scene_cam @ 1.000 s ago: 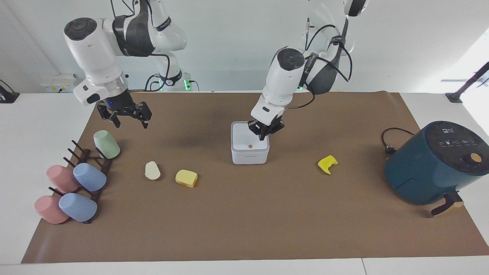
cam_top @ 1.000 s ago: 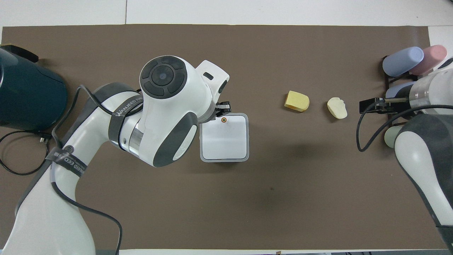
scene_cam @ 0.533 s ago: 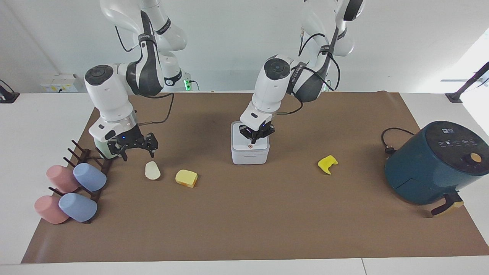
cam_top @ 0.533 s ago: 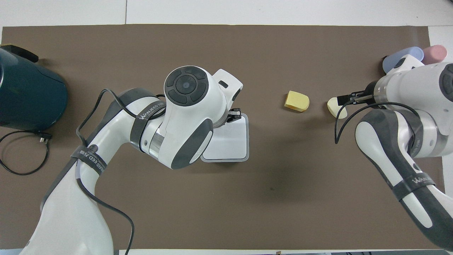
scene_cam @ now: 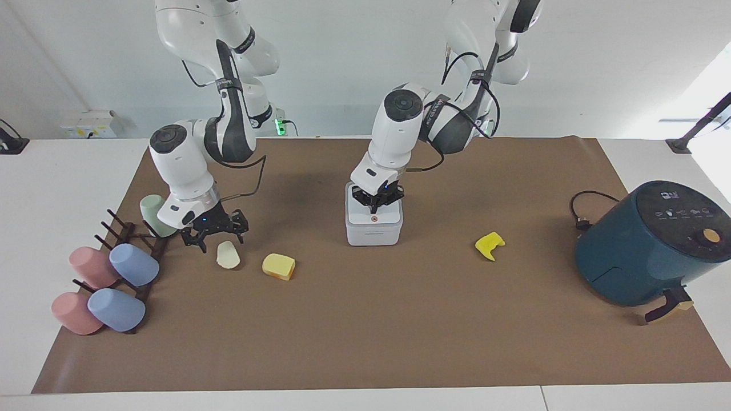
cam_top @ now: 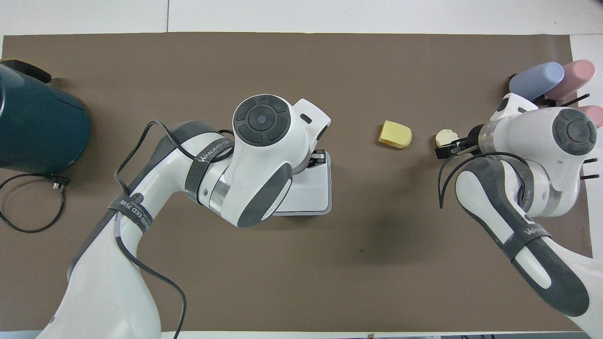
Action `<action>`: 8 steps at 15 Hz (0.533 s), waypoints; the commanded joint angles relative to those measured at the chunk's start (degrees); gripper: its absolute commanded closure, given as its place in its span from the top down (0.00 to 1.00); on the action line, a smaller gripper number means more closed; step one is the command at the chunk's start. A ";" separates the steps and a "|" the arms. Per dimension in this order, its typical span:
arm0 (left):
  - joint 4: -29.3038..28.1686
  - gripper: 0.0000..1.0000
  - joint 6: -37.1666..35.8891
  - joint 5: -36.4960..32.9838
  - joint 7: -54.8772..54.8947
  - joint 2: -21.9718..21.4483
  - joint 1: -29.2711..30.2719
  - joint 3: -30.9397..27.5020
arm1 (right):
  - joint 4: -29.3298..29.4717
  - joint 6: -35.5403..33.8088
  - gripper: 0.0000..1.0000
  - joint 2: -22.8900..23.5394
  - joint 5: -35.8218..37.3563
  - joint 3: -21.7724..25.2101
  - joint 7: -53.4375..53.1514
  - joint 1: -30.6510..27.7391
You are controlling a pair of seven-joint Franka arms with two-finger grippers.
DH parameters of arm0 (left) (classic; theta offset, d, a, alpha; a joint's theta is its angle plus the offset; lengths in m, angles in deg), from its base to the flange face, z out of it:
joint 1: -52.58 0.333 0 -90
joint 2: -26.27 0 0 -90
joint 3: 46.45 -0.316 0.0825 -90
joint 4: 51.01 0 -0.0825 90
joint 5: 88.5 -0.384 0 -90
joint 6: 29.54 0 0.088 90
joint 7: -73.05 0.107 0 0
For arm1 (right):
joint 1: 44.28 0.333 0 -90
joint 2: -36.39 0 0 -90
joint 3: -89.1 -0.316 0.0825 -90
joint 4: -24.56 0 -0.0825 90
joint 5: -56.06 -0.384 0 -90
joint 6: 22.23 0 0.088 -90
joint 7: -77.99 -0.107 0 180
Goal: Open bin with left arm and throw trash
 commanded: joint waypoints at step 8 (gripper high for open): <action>-0.81 0.00 -0.25 -2.20 -0.42 0.37 -1.22 -0.99 | -1.64 4.71 0.04 2.38 -4.09 -0.18 14.34 -1.38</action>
